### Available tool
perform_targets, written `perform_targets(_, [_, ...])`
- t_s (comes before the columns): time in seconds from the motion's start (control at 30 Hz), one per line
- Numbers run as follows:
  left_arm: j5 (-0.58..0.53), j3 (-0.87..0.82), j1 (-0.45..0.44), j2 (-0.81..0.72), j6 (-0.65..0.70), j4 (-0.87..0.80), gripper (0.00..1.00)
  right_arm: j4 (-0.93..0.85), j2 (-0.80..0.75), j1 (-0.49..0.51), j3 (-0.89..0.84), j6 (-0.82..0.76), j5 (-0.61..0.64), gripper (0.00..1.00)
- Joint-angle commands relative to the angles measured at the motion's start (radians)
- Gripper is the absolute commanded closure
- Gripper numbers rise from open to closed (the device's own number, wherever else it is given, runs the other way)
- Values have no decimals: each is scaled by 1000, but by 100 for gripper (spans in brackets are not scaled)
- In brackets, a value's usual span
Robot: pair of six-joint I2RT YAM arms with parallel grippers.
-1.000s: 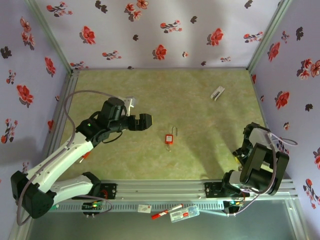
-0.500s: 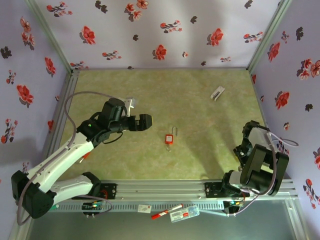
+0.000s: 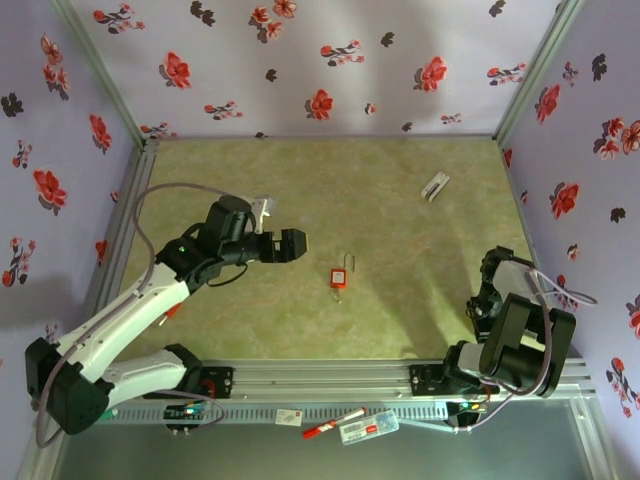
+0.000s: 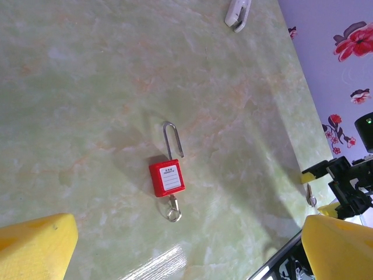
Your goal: Unlock with the key
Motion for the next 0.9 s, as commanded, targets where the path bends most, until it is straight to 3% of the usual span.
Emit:
perform_targets(0.0, [31, -2, 8, 17, -5, 25, 1, 18, 8, 14, -49, 89, 32, 35])
perform_targets(0.57, [46, 3, 9, 37, 15, 19, 1, 223, 27, 136, -68, 64, 32, 43])
perform_targets(0.67, [46, -1, 8, 31, 15, 15, 1, 251, 24, 153, -74, 65, 24, 56])
perform_targets(0.87, [45, -6, 9, 18, 13, 10, 1, 351, 21, 215, -102, 121, -18, 55])
